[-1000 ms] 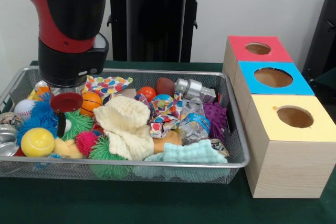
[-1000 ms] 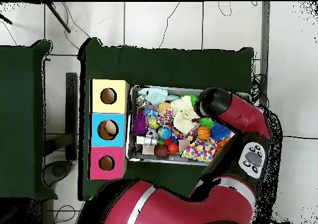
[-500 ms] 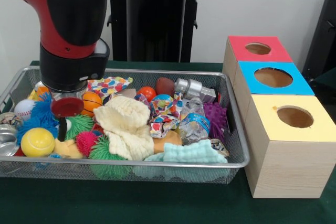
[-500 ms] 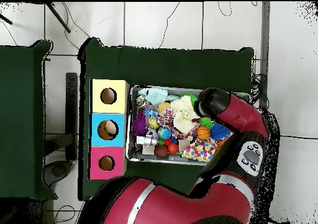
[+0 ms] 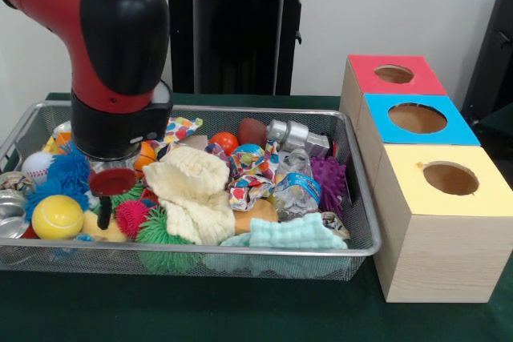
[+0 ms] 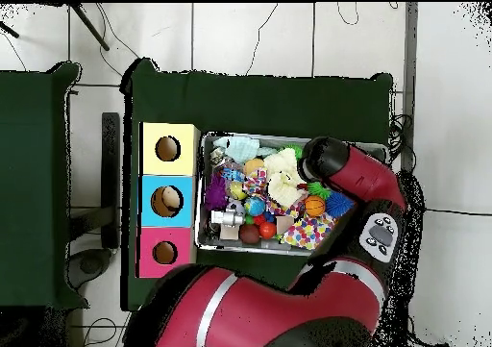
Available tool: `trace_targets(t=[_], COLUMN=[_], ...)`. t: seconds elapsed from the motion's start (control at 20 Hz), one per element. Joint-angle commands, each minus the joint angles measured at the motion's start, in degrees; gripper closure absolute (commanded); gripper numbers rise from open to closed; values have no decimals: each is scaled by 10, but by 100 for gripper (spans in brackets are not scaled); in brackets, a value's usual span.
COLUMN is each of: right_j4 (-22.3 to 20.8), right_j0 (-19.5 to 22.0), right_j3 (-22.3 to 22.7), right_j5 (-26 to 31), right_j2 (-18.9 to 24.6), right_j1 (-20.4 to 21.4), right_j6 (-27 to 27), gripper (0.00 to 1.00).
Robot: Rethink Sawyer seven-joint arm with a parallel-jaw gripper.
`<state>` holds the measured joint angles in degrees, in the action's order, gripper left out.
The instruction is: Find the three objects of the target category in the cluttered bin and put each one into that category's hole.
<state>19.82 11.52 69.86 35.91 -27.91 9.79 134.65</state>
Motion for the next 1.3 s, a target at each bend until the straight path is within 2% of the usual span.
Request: trace_targets(t=[0.05,0.7,0.95,1.3], right_j4=[28,28,22,13], right_j0=[-11,0,15,26], right_j3=[-18,-32,-79,-94], right_j5=[-49,-79,-66,-70], right_j2=[73,93,88,97], right_j1=[-39,-61,-82,-92], right_j6=[107,80,58,39], gripper=[0,0,0,0])
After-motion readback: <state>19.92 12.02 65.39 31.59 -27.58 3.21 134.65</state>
